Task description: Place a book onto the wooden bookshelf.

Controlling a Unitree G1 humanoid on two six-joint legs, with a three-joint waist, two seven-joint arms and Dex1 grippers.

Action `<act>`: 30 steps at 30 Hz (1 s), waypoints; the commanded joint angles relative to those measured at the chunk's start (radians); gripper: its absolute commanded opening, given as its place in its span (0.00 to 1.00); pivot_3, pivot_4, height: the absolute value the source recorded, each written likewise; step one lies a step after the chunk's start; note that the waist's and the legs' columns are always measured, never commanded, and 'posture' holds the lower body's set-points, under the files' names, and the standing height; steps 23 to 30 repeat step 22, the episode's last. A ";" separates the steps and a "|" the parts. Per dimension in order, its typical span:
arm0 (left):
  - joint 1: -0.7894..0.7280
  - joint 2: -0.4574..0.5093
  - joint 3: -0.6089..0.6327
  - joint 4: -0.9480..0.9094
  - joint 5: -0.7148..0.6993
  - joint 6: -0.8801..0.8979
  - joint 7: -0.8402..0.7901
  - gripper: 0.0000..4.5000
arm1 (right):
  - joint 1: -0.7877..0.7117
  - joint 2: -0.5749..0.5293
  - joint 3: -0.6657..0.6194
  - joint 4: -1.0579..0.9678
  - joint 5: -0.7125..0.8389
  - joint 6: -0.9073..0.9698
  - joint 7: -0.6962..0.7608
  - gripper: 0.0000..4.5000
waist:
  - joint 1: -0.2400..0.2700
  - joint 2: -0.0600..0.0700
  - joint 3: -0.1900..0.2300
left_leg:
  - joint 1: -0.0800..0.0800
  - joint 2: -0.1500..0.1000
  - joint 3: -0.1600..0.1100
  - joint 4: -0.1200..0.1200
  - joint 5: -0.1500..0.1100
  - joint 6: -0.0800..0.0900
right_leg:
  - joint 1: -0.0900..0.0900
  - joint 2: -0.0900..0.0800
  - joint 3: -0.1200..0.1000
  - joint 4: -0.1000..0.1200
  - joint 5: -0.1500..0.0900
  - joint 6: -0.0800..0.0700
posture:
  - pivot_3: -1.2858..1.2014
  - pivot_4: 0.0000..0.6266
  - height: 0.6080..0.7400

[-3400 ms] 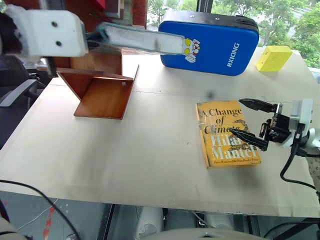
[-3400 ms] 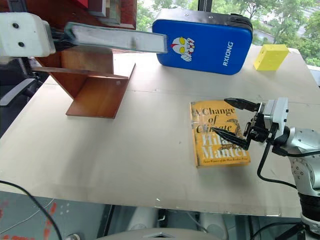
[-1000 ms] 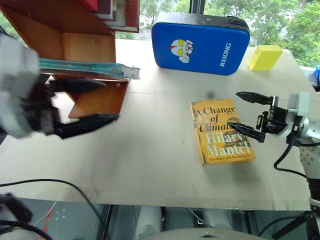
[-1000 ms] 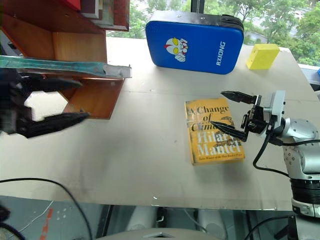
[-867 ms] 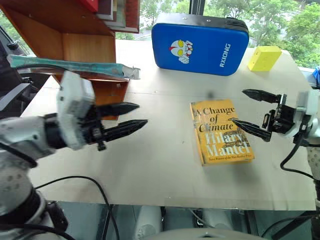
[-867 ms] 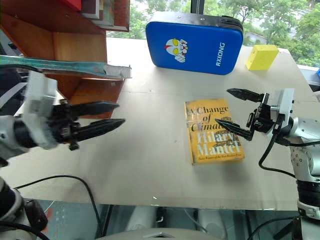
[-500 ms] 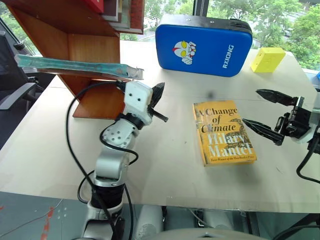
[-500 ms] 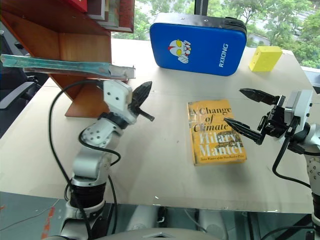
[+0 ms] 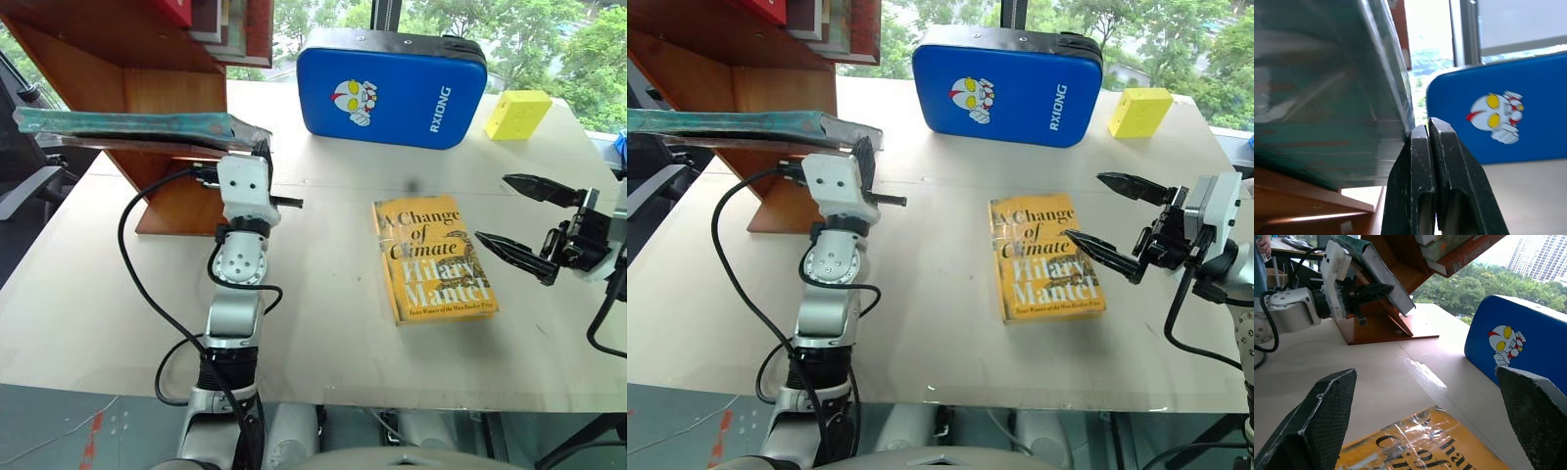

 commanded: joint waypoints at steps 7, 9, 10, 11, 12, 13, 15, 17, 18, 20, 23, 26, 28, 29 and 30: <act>0.303 0.285 -0.008 -0.260 -0.482 0.212 -0.559 0.25 | 0.196 -0.027 -0.103 0.005 -0.045 -0.022 0.031 1.00 | 0.005 0.000 0.000 | 0.000 0.001 0.000 -0.003 0.000 0.000 | -0.001 -0.002 -0.002 -0.001 0.000 -0.001 | 0.52 0.24 1.00; 0.351 0.353 0.040 -0.288 -0.539 0.265 -0.601 0.45 | 0.269 -0.034 -0.153 0.023 -0.058 -0.036 0.058 1.00 | 0.006 0.001 0.000 | 0.000 0.001 -0.001 -0.003 0.000 0.000 | -0.001 -0.002 -0.003 -0.001 -0.001 -0.002 | 0.52 0.24 1.00; 0.381 0.391 0.067 -0.304 -0.571 0.296 -0.626 0.53 | 0.306 -0.039 -0.179 0.032 -0.064 -0.041 0.074 1.00 | 0.006 0.001 -0.001 | 0.000 0.001 -0.001 -0.003 0.000 0.000 | -0.001 -0.002 -0.003 -0.001 -0.002 -0.004 | 0.52 0.24 1.00; 0.415 0.432 0.102 -0.313 -0.595 0.316 -0.655 0.66 | 0.347 -0.047 -0.205 0.044 -0.079 -0.050 0.091 1.00 | 0.005 0.002 -0.001 | 0.001 0.001 -0.001 -0.003 0.000 0.000 | -0.001 -0.002 -0.002 -0.001 -0.003 -0.004 | 0.52 0.24 1.00; 0.449 0.470 0.135 -0.319 -0.622 0.336 -0.687 0.76 | 0.383 -0.051 -0.228 0.057 -0.092 -0.060 0.106 1.00 | 0.004 0.002 -0.001 | 0.001 0.001 0.000 -0.003 0.000 0.000 | -0.001 -0.002 -0.001 -0.001 -0.003 -0.004 | 0.52 0.24 1.00; 0.479 0.497 0.156 -0.325 -0.637 0.346 -0.711 0.84 | 0.411 -0.051 -0.250 0.072 -0.094 -0.066 0.121 1.00 | 0.003 0.002 -0.001 | 0.001 0.001 0.000 -0.004 0.000 0.000 | -0.001 -0.002 -0.001 -0.002 -0.003 -0.004 | 0.52 0.24 1.00; 0.532 0.538 0.209 -0.317 -0.640 0.347 -0.739 0.99 | 0.471 -0.045 -0.292 0.116 -0.109 -0.085 0.144 1.00 | 0.002 0.002 -0.001 | 0.001 0.001 0.000 -0.004 0.000 0.000 | -0.001 -0.002 -0.001 -0.002 -0.003 -0.004 | 0.52 0.24 1.00; 0.571 0.575 0.252 -0.285 -0.618 0.350 -0.753 0.99 | 0.529 -0.041 -0.317 0.155 -0.138 -0.110 0.169 1.00 | 0.002 0.002 -0.001 | 0.001 0.001 0.000 -0.005 0.000 0.000 | -0.001 -0.002 -0.001 -0.003 -0.003 -0.005 | 0.52 0.24 1.00; 0.584 0.584 0.266 -0.277 -0.618 0.357 -0.756 0.99 | 0.543 -0.042 -0.324 0.170 -0.145 -0.119 0.177 1.00 | 0.003 0.002 -0.001 | 0.001 0.001 0.000 -0.005 0.000 0.000 | -0.001 -0.003 -0.001 -0.003 -0.003 -0.005 | 0.52 0.24 1.00; 0.605 0.594 0.286 -0.255 -0.618 0.352 -0.776 0.99 | 0.554 -0.044 -0.333 0.192 -0.149 -0.130 0.183 1.00 | 0.003 0.002 -0.002 | 0.001 0.001 0.000 -0.006 0.000 0.000 | -0.001 -0.003 -0.002 -0.004 -0.003 -0.005 | 0.52 0.24 1.00; 0.607 0.592 0.289 -0.234 -0.611 0.337 -0.789 0.99 | 0.551 -0.045 -0.331 0.209 -0.151 -0.141 0.185 1.00 | 0.003 0.003 -0.002 | 0.001 0.001 0.000 -0.006 0.000 0.000 | -0.001 -0.004 -0.002 -0.004 -0.003 -0.005 | 0.52 0.24 1.00; 0.607 0.592 0.289 -0.234 -0.611 0.337 -0.789 0.99 | 0.551 -0.045 -0.331 0.209 -0.151 -0.141 0.185 1.00 | 0.003 0.003 -0.002 | 0.001 0.001 0.000 -0.006 0.000 0.000 | -0.001 -0.004 -0.002 -0.004 -0.003 -0.005 | 0.52 0.24 1.00; 0.607 0.592 0.289 -0.234 -0.611 0.337 -0.789 0.99 | 0.551 -0.045 -0.331 0.209 -0.151 -0.141 0.185 1.00 | 0.003 0.003 -0.002 | 0.001 0.001 0.000 -0.006 0.000 0.000 | -0.001 -0.004 -0.002 -0.004 -0.003 -0.005 | 0.52 0.24 1.00; 0.607 0.592 0.289 -0.234 -0.611 0.337 -0.789 0.99 | 0.551 -0.045 -0.331 0.209 -0.151 -0.141 0.185 1.00 | 0.003 0.003 -0.002 | 0.001 0.001 0.000 -0.006 0.000 0.000 | -0.001 -0.004 -0.002 -0.004 -0.003 -0.005 | 0.52 0.24 1.00; 0.607 0.592 0.289 -0.234 -0.611 0.337 -0.789 0.99 | 0.551 -0.045 -0.331 0.209 -0.151 -0.141 0.185 1.00 | 0.003 0.003 -0.002 | 0.001 0.001 0.000 -0.006 0.000 0.000 | -0.001 -0.004 -0.002 -0.004 -0.003 -0.005 | 0.52 0.24 1.00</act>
